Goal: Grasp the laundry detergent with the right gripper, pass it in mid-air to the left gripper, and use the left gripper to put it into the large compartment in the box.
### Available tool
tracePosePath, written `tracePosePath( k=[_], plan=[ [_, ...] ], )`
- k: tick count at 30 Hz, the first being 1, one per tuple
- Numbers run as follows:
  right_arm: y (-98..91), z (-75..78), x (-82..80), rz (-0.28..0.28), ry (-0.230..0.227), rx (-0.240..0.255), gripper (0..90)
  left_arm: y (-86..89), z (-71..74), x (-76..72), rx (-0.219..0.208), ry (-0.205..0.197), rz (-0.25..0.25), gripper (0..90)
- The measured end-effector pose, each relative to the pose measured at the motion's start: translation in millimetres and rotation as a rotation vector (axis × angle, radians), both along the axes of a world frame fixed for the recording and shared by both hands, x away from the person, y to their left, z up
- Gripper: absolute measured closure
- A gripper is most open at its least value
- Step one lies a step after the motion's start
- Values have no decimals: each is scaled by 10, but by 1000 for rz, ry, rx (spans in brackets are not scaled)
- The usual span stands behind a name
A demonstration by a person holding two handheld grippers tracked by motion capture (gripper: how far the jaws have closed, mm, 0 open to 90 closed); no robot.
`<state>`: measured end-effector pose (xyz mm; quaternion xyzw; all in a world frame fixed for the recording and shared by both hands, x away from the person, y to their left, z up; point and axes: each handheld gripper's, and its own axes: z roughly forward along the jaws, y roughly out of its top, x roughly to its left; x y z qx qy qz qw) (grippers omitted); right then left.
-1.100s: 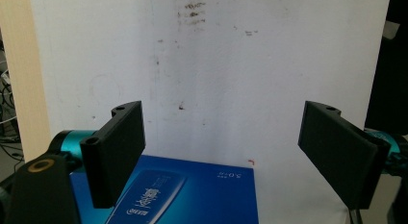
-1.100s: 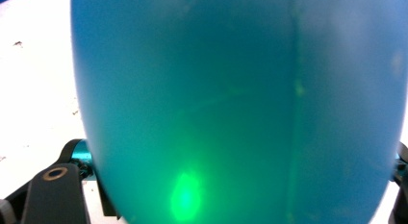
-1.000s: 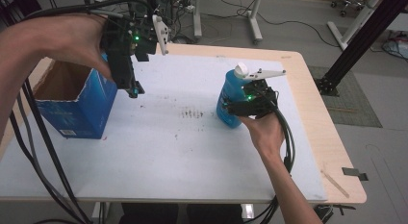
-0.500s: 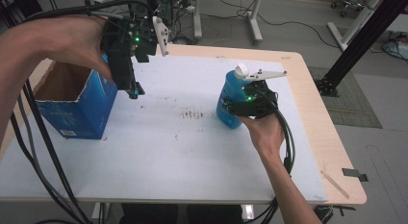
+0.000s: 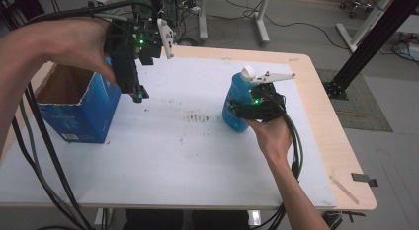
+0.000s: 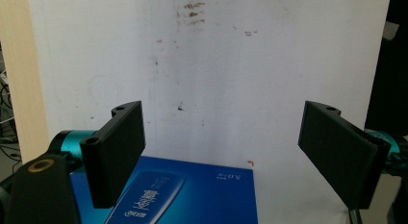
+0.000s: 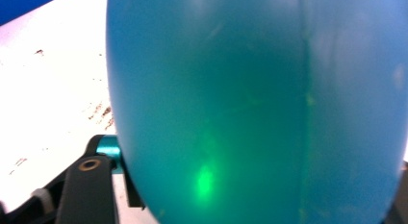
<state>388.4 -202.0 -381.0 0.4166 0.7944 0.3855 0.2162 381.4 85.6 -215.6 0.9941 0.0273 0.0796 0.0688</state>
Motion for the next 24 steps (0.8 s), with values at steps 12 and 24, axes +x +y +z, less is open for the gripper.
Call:
tracePosePath(
  k=[12, 24],
  plan=[
    [10, -10, 7, 5, 4, -5, 351, 12, 1, 4, -2, 0, 2, 166],
    [3, -24, 28, 15, 15, 13, 390, 19, 3, -2, 0, -1, 2, 166]
  ],
)
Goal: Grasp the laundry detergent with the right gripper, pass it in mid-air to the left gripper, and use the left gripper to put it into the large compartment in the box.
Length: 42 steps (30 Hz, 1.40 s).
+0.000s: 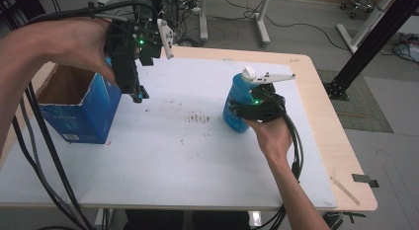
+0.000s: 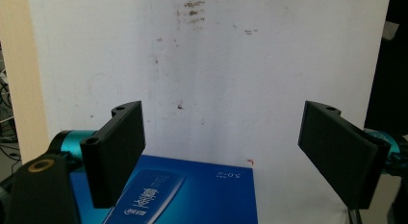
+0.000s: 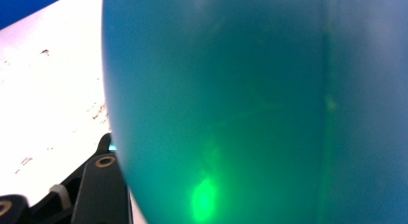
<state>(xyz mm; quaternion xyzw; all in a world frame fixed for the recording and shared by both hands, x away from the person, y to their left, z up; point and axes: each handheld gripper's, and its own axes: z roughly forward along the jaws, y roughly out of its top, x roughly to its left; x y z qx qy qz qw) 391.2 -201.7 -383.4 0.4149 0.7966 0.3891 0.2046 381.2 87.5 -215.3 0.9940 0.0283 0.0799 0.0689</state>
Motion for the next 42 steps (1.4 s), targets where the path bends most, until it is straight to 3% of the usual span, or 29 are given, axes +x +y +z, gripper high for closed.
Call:
tracePosePath(
  k=[12, 21, 26, 32, 35, 36, 37, 42],
  plan=[
    [-33, -19, 15, 20, 17, 46, 442, -6, -1, 1, 0, 1, -3, 166],
    [-29, -13, 6, 38, 9, 38, 459, -13, 17, 0, -10, -4, -8, 166],
    [-39, 36, -17, 67, 9, 62, 461, -22, 65, 1, -22, -11, -12, 166],
    [-4, 236, -51, 192, 7, 61, 460, -52, 159, 4, -31, -20, -23, 166],
    [26, 339, -55, 287, 20, 66, 460, -76, 213, -1, -49, -22, -31, 166],
    [62, 408, -65, 357, 28, 65, 460, -85, 229, -2, -57, -20, -35, 167],
    [62, 408, -65, 357, 28, 65, 460, -95, 248, -4, -64, -20, -41, 167],
    [228, 568, -110, 524, 41, 26, 460, -154, 310, -16, -99, -10, -58, 167]
  ],
)
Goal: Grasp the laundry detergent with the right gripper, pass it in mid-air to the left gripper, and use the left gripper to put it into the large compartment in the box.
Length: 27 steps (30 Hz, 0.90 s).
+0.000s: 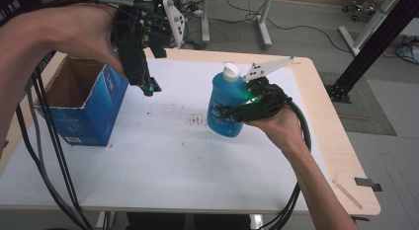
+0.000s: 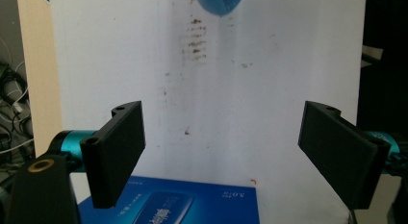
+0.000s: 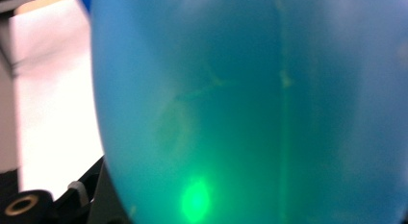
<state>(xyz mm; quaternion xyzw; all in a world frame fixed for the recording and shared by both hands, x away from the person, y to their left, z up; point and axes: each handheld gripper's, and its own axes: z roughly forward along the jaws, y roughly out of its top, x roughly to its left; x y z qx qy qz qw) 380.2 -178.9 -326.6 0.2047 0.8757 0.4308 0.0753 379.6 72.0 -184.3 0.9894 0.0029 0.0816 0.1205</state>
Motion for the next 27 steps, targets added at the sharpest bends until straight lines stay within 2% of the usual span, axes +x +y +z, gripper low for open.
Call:
tracePosePath(
  k=[3, 7, 10, 12, 18, 23, 27],
  plan=[
    [100, 71, -2, 98, 1, -20, 460, -46, 13, -13, -18, 13, -15, 167],
    [229, 135, -11, 235, 0, -20, 459, -101, 18, -30, -37, 17, -23, 167],
    [317, 147, -8, 309, 15, -33, 459, -136, 40, -42, -56, 32, -33, 166],
    [367, 142, -2, 335, 19, -35, 459, -165, 41, -56, -65, 48, -41, 167],
    [491, 108, 15, 398, 2, -26, 458, -273, -47, -57, -55, 72, -33, 166],
    [568, 89, 23, 405, 0, -25, 457, -375, -179, -63, -62, 105, -38, 166],
    [591, 97, 19, 413, -11, -25, 457, -442, -279, -49, -66, 115, -28, 166]
  ],
)
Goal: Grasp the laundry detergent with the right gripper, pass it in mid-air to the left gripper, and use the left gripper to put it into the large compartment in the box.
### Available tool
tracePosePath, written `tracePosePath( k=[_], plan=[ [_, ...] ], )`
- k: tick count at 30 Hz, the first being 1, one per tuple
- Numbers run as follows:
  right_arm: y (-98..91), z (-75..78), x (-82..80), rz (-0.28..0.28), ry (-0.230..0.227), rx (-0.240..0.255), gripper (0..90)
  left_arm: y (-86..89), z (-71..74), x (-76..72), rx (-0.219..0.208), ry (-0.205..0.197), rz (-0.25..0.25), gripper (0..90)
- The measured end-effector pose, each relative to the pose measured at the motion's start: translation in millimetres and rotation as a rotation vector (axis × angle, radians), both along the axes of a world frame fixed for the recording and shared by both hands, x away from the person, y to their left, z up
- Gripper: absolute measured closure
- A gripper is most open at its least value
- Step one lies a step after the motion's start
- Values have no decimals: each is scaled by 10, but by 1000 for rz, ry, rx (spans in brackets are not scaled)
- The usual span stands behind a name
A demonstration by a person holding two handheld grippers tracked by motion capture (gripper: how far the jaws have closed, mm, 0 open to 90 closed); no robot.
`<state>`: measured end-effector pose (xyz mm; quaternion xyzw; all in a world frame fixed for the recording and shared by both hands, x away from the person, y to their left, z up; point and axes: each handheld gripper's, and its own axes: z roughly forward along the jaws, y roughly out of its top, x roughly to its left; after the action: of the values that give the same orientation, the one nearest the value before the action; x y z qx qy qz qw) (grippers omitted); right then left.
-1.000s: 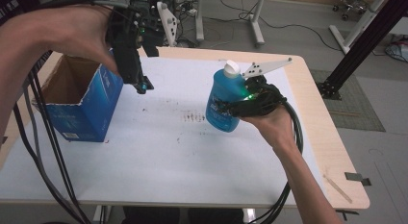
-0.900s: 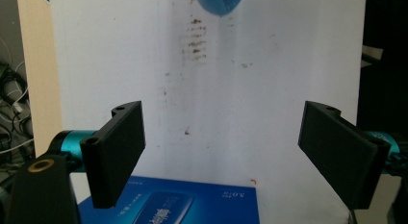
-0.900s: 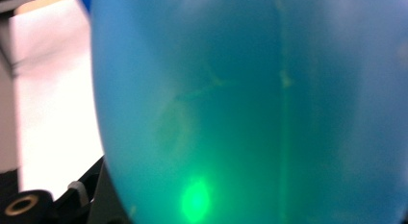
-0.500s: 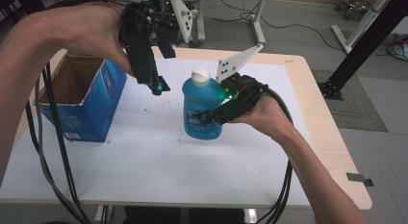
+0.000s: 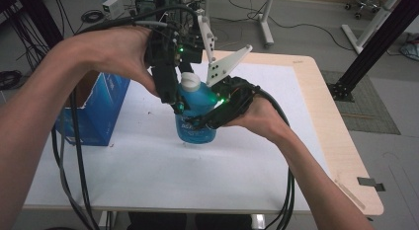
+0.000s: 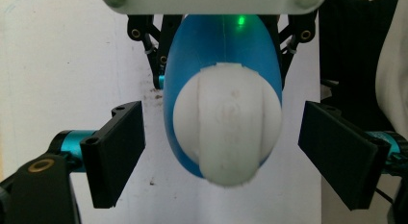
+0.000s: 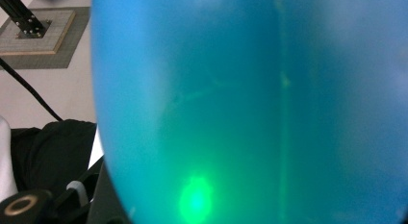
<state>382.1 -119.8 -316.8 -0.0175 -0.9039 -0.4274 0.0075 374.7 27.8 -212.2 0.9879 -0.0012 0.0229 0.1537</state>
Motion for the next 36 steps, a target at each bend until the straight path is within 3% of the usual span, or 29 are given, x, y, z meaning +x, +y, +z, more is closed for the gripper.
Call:
tracePosePath(
  k=[7, 18, 36],
  plan=[
    [-4, -8, 14, -8, 5, 1, 456, -59, -38, -9, -20, 9, 2, 167],
    [8, -14, 15, -4, 7, 4, 456, -86, -92, 2, -2, -15, 2, 190],
    [28, -33, 12, -2, 4, 3, 455, -98, -131, 14, 12, -8, 4, 271]
  ],
)
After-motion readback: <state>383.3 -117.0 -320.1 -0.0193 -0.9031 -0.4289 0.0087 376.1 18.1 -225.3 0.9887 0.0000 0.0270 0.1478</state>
